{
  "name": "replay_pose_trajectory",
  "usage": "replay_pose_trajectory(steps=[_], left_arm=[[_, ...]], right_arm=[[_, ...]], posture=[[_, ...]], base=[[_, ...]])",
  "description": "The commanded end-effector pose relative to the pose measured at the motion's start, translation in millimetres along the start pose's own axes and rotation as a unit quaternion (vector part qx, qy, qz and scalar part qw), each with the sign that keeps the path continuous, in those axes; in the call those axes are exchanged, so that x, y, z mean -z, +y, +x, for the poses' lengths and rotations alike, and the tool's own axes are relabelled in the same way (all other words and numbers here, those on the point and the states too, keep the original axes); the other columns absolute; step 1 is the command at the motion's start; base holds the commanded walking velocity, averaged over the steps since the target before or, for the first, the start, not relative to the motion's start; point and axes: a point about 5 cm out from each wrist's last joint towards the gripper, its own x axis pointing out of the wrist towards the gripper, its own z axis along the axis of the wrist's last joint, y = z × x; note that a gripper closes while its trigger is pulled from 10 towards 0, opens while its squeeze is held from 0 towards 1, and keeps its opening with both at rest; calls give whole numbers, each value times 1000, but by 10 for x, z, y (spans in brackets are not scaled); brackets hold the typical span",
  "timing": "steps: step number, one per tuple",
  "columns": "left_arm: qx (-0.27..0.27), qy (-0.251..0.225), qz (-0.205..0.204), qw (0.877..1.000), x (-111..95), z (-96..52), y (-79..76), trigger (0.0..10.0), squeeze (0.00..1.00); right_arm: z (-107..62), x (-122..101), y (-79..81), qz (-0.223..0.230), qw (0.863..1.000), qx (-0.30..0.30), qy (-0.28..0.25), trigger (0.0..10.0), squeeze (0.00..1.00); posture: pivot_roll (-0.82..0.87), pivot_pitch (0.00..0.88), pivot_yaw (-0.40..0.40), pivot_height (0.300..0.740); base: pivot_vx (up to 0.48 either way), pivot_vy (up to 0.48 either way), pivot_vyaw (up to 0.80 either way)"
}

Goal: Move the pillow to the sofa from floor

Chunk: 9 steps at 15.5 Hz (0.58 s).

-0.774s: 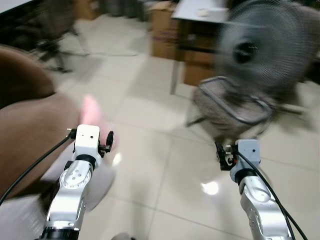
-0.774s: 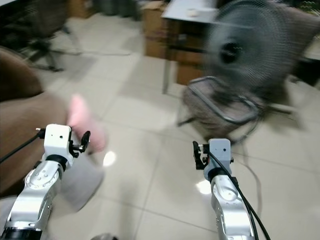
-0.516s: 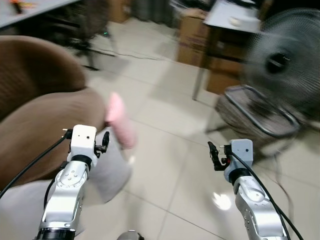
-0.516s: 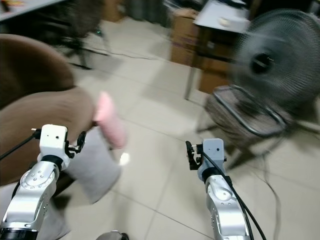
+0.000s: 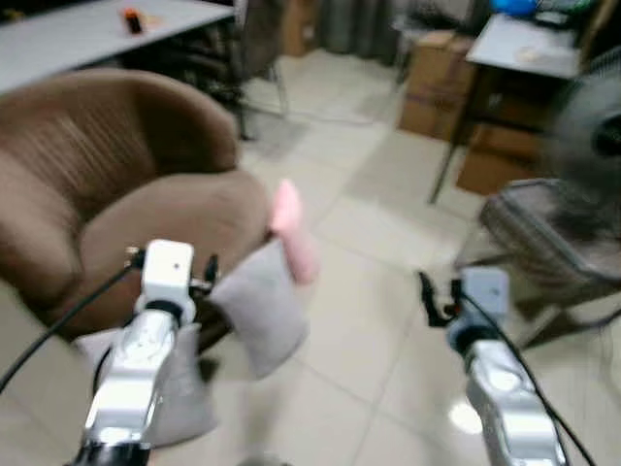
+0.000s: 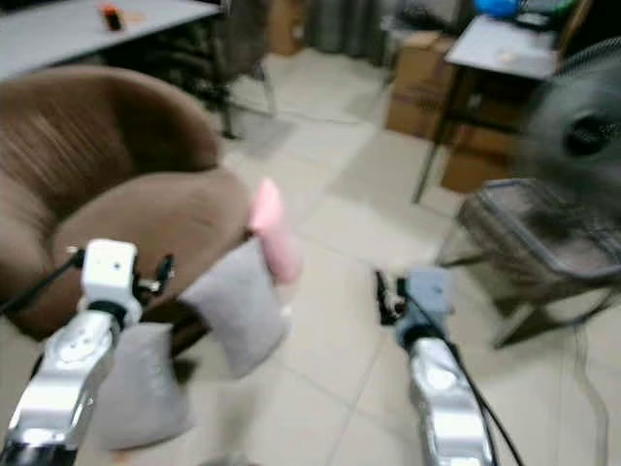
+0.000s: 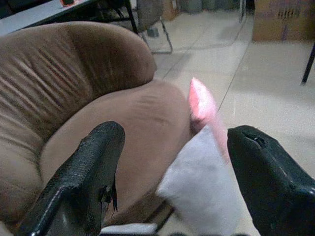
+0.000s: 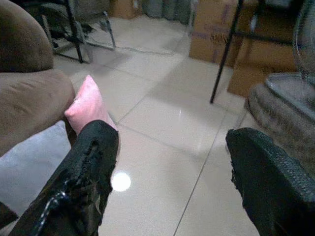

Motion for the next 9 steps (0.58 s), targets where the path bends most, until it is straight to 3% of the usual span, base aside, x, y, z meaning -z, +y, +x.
replay_pose_trajectory(steps=[1, 5, 9], left_arm=[[1, -8, 8, 1000, -64, 29, 27, 10000, 0], [3, -11, 11, 1000, -96, 57, 49, 10000, 0], [5, -9, 9, 1000, -90, 66, 42, 10000, 0]], right_arm=[[8, -20, 5, 10, 1000, 3, -3, 10000, 0], [16, -27, 17, 25, 1000, 11, 1, 10000, 0], [30, -38, 15, 28, 1000, 12, 2, 10000, 0]], posture=[[-42, 11, 21, 740], [-43, 17, 26, 740], [-46, 20, 16, 740]], base=[[0, 270, 0], [0, 267, 0], [0, 269, -786]])
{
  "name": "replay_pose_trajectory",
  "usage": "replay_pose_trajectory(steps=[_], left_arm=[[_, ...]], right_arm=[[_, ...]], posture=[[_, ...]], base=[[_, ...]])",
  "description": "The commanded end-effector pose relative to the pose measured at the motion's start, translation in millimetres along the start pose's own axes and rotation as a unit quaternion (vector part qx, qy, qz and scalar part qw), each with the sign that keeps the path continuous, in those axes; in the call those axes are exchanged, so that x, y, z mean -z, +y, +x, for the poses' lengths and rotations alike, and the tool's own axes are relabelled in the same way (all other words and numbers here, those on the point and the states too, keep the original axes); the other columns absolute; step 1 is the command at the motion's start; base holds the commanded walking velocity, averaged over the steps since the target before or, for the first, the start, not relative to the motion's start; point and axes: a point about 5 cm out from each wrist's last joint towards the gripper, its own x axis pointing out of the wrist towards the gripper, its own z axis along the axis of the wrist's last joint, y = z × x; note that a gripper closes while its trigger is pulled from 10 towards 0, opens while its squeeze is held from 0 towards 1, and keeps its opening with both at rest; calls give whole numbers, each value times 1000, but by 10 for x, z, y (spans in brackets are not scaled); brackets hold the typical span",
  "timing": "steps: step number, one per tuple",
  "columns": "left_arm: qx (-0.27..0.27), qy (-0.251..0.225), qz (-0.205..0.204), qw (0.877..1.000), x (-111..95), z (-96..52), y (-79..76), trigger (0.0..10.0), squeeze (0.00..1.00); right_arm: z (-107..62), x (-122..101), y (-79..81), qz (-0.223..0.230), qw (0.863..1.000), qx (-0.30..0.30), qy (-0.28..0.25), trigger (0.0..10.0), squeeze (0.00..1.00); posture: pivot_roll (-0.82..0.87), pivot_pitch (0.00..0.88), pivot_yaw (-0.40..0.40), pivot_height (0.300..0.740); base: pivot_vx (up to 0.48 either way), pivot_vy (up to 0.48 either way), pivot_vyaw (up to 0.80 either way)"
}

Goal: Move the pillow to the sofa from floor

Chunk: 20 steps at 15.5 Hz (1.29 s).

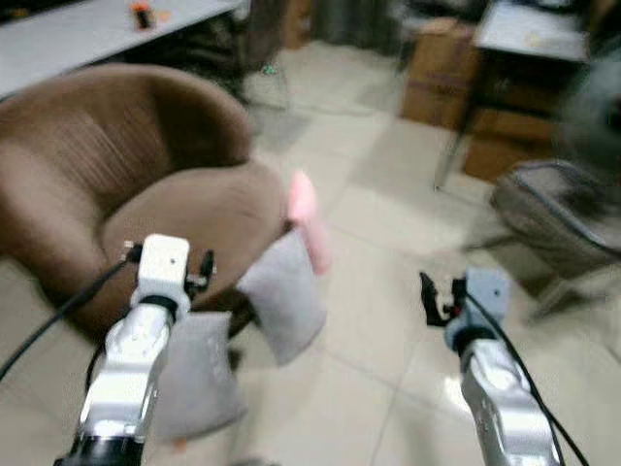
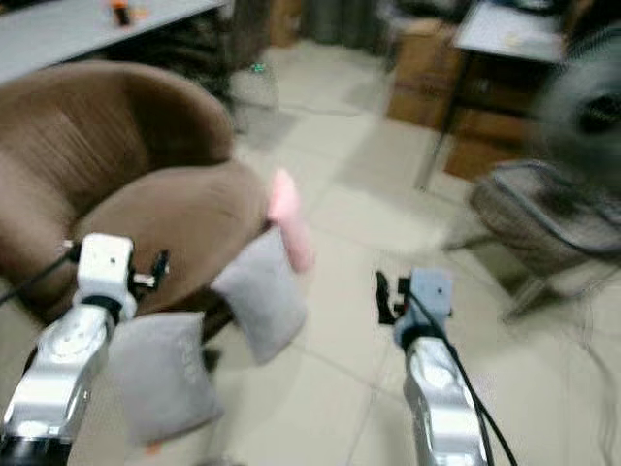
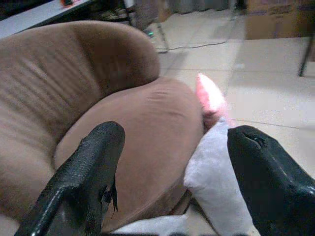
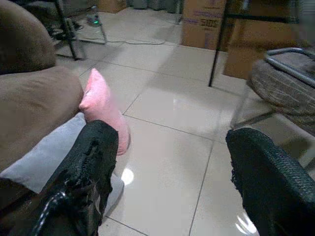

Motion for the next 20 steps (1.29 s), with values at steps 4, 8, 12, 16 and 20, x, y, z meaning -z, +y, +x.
replay_pose_trajectory(steps=[4, 8, 12, 16, 20], left_arm=[[7, 2, -1, 1000, -3, 25, -48, 10000, 0], [8, 5, -5, 1000, 10, 28, -69, 10000, 0], [15, 14, -7, 1000, 48, 15, -95, 10000, 0], [17, 15, -7, 1000, 54, 11, -101, 10000, 0], [18, 15, -6, 1000, 55, 5, -98, 10000, 0]], right_arm=[[19, -37, -47, -1, 1000, 9, -4, 10000, 0], [55, -49, -59, 6, 1000, 8, -2, 10000, 0], [55, -49, -49, 7, 1000, 4, -2, 10000, 0], [49, -51, -11, 7, 1000, 0, -3, 10000, 0], [26, -98, 39, 8, 1000, -2, -7, 10000, 0]], posture=[[-46, 20, 11, 740], [-47, 16, 9, 740], [-46, 17, 5, 740], [-42, 15, 2, 740], [-42, 8, 1, 740]], base=[[0, 269, 0], [0, 269, 0], [0, 281, 0], [0, 295, 0], [0, 298, 0]])
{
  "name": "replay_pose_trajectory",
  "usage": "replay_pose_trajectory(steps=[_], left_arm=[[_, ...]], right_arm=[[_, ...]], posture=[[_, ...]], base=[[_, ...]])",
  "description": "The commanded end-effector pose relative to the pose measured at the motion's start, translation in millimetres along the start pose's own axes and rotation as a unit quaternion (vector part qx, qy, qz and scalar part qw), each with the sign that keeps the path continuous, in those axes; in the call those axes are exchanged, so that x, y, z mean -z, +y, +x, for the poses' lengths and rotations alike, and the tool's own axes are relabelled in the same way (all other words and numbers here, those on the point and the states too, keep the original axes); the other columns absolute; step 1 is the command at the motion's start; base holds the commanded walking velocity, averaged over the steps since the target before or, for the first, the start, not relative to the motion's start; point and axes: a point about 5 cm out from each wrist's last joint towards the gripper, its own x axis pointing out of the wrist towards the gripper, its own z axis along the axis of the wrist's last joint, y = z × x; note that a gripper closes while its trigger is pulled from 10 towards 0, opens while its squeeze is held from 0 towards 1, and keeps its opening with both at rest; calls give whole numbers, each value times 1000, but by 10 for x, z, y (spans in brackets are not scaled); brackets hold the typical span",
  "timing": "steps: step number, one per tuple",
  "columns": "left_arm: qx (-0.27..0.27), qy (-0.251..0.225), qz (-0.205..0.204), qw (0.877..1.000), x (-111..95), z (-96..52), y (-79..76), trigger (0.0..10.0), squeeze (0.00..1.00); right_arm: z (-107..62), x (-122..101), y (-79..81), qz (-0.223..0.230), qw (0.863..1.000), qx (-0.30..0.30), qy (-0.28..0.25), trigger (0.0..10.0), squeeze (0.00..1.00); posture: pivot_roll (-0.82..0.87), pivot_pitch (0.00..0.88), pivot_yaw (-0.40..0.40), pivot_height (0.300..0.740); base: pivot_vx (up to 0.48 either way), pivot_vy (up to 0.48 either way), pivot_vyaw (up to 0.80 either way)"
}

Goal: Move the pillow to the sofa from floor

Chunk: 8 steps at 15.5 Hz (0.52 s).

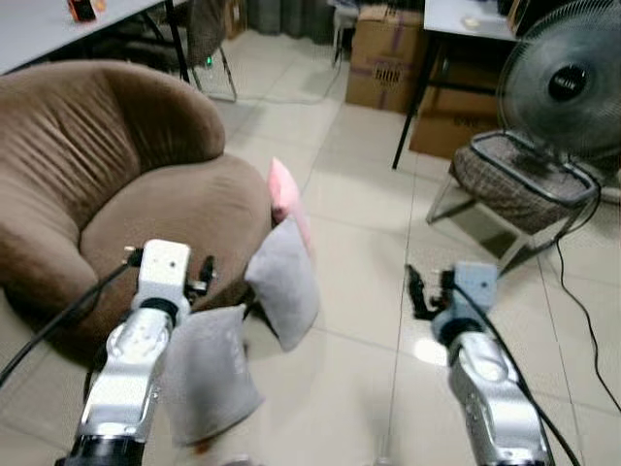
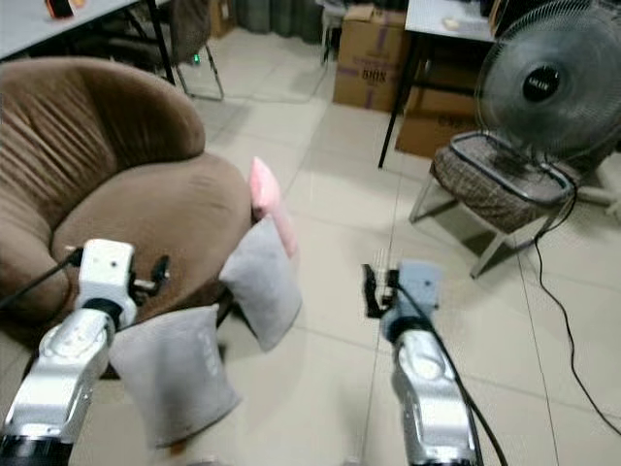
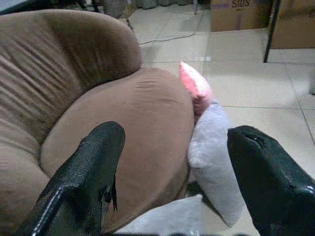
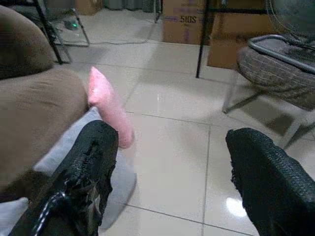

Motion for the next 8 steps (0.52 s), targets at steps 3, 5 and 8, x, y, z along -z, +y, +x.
replay_pose_trajectory(steps=[3, 5, 8], left_arm=[[11, -1, 1, 1000, -13, 3, -44, 10000, 0], [11, -1, 1, 1000, -15, 4, -39, 10000, 0], [10, -2, 2, 1000, -17, 4, -35, 10000, 0]], right_arm=[[-50, -48, -49, 0, 1000, 11, -3, 10000, 0], [-51, -52, -37, 0, 1000, 10, -2, 10000, 0], [-53, -37, -30, 1, 1000, 8, 2, 10000, 0]], posture=[[-39, 3, 0, 740], [-37, 0, 0, 740], [-35, 0, -1, 740]], base=[[0, 294, 0], [0, 294, 0], [0, 294, 0]])
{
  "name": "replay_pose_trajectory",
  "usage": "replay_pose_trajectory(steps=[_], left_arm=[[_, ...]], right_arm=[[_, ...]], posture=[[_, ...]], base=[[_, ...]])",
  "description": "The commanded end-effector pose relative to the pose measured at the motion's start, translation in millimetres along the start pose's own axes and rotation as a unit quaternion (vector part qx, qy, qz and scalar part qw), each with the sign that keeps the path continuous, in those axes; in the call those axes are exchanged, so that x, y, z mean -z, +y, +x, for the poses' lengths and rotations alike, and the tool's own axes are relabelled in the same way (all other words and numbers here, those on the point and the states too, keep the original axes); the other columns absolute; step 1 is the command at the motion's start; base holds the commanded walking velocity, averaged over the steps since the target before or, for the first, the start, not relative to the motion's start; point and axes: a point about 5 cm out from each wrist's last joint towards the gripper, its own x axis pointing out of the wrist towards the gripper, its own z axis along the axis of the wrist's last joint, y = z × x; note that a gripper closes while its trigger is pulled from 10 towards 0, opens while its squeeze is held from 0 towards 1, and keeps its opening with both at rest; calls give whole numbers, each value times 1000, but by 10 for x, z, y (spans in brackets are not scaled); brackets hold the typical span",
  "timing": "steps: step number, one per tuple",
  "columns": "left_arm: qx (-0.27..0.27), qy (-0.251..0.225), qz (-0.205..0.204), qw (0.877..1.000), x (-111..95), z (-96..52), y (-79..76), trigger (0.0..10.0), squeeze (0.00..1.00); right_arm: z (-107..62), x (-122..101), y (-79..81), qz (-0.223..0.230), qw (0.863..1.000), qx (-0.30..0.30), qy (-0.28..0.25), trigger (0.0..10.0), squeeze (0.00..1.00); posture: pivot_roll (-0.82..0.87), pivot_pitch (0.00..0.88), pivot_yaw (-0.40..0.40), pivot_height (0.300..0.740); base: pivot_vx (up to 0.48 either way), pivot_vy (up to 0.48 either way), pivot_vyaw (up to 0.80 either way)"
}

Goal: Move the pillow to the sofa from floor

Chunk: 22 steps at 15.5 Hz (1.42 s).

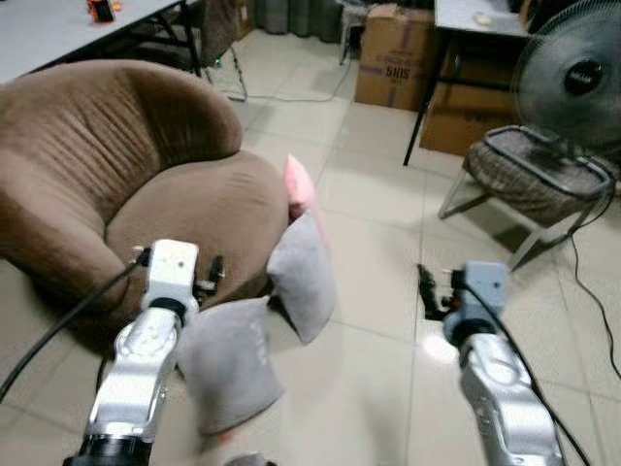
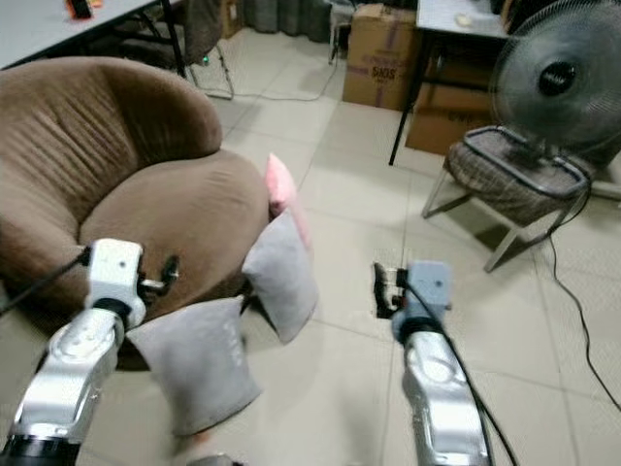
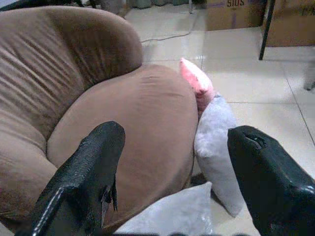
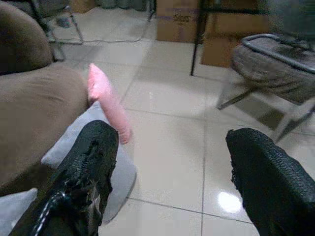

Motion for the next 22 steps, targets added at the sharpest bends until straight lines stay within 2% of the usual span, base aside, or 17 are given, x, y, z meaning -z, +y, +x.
replay_pose_trajectory(steps=[1, 13, 17, 18, 20, 22], left_arm=[[-1, -3, 3, 1000, -27, 5, 29, 10000, 0], [-3, -3, 7, 1000, -47, 19, 58, 10000, 0], [-19, -25, -7, 999, -92, -3, 90, 10000, 0], [-14, -19, -3, 1000, -71, -18, 89, 10000, 0], [-7, -15, -4, 1000, -53, -31, 84, 10000, 0], [0, -16, -9, 1000, -47, -45, 77, 10000, 0]], right_arm=[[-10, 1, 33, 6, 1000, -5, 1, 10000, 0], [6, 81, 34, 15, 1000, -3, 9, 10000, 0], [48, 91, 53, 12, 1000, -13, 14, 10000, 0], [69, 48, 54, -23, 1000, -11, -14, 10000, 0], [85, 26, 46, -46, 999, -6, -29, 10000, 0], [94, 39, 52, -35, 999, -15, -19, 10000, 0]], posture=[[-34, 0, -1, 740], [-29, 11, 9, 740], [-25, 22, 7, 740], [-22, 25, 4, 740], [-22, 25, 4, 740], [-16, 25, -2, 740]], base=[[0, 292, 0], [0, 294, 0], [0, 0, 0], [0, 0, 0], [0, 0, 0], [0, 0, 0]])
